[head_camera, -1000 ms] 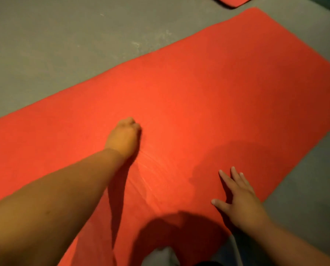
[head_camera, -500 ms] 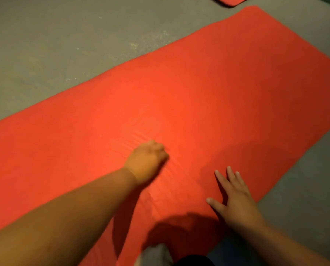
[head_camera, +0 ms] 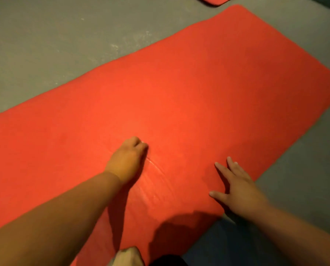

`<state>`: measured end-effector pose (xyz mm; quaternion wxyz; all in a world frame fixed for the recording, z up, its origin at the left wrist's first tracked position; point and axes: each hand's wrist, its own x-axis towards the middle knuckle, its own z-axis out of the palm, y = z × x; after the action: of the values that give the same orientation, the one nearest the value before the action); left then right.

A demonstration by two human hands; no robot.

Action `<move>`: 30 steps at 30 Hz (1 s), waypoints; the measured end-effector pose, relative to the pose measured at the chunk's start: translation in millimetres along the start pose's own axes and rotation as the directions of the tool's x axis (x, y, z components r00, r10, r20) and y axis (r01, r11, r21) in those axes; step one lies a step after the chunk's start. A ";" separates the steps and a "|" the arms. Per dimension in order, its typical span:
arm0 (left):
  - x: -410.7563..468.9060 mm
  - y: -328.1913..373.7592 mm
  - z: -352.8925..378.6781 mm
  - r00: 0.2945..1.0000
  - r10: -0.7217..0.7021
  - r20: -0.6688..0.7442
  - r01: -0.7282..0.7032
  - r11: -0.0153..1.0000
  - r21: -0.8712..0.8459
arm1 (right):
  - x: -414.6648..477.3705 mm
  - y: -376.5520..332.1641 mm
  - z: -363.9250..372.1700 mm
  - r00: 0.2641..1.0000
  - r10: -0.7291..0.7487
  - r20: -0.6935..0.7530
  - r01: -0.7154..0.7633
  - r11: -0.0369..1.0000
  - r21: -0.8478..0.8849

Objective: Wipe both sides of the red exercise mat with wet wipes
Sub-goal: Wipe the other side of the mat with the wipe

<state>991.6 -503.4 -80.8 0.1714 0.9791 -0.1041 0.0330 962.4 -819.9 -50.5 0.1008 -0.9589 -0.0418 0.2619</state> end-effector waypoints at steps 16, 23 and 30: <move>-18.6 95.0 15.6 0.898 0.014 0.440 0.166 0.915 -0.367 | -6.5 -32.9 20.5 0.937 -0.324 -0.132 0.348 0.903 0.251; -20.4 49.4 -33.9 0.801 0.025 0.598 0.022 0.997 -0.071 | 8.0 -70.5 61.0 0.866 -0.392 -0.309 0.476 0.837 0.270; 11.3 31.5 -46.9 0.623 -0.091 0.777 -0.210 0.937 0.278 | 23.5 20.8 12.6 0.887 0.058 -0.459 0.119 0.930 0.347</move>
<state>994.5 -518.5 -25.2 -0.0650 0.9060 -0.1934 -0.3707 976.7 -835.0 -77.2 0.2885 -0.9569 0.0175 0.0281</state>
